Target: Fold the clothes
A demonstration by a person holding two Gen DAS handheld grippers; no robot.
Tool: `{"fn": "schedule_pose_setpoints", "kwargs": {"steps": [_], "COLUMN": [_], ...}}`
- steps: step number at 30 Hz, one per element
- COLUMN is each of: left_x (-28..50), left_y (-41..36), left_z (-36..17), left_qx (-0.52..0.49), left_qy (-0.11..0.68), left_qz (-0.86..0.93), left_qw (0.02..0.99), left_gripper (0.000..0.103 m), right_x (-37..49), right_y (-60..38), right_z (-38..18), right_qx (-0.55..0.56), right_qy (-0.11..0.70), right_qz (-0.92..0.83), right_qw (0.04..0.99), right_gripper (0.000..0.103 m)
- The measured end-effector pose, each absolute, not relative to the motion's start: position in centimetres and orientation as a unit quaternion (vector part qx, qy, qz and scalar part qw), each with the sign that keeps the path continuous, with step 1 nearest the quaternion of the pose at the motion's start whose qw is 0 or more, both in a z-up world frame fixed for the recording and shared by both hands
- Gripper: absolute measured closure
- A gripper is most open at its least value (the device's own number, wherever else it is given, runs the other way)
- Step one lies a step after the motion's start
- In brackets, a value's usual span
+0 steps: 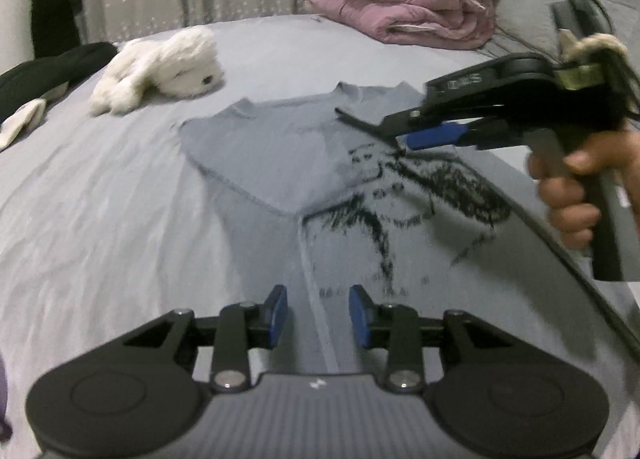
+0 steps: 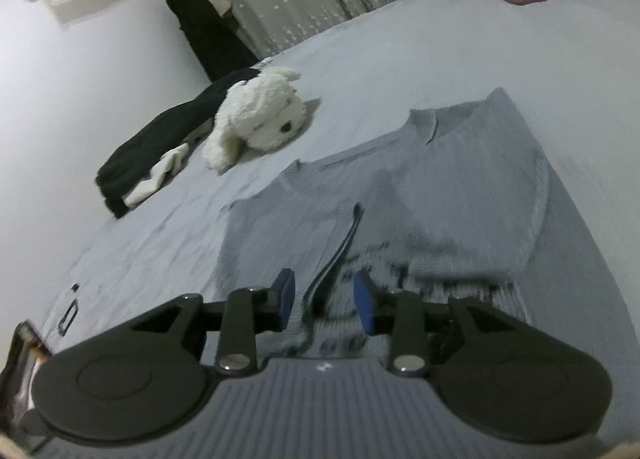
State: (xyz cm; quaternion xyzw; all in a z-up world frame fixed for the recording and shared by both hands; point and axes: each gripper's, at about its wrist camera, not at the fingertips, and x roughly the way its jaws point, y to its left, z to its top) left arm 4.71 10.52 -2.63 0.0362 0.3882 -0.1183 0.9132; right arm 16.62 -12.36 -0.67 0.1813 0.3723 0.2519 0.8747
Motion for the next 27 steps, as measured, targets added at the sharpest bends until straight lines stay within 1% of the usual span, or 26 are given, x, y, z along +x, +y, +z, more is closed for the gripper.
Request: {"fn": "schedule_pose_setpoints", "kwargs": {"steps": [12,27], "left_x": [-3.0,-9.4], "left_y": [9.7,8.8], "left_z": [-2.0,-2.7], "left_qx": [0.054,0.072], "left_qy": [0.395,0.4], "left_qz": [-0.102,-0.073], "left_qw": [0.911,0.911], "left_gripper": [0.068,0.068], "right_x": [8.1,-0.3], "right_y": [-12.8,-13.2], "right_z": [-0.6,-2.4], "right_qx": [0.19,0.211], "right_qy": [0.386,0.402], "right_qz": [0.269,0.284], "right_qw": [0.862,0.845], "right_gripper": [0.066,0.066]}}
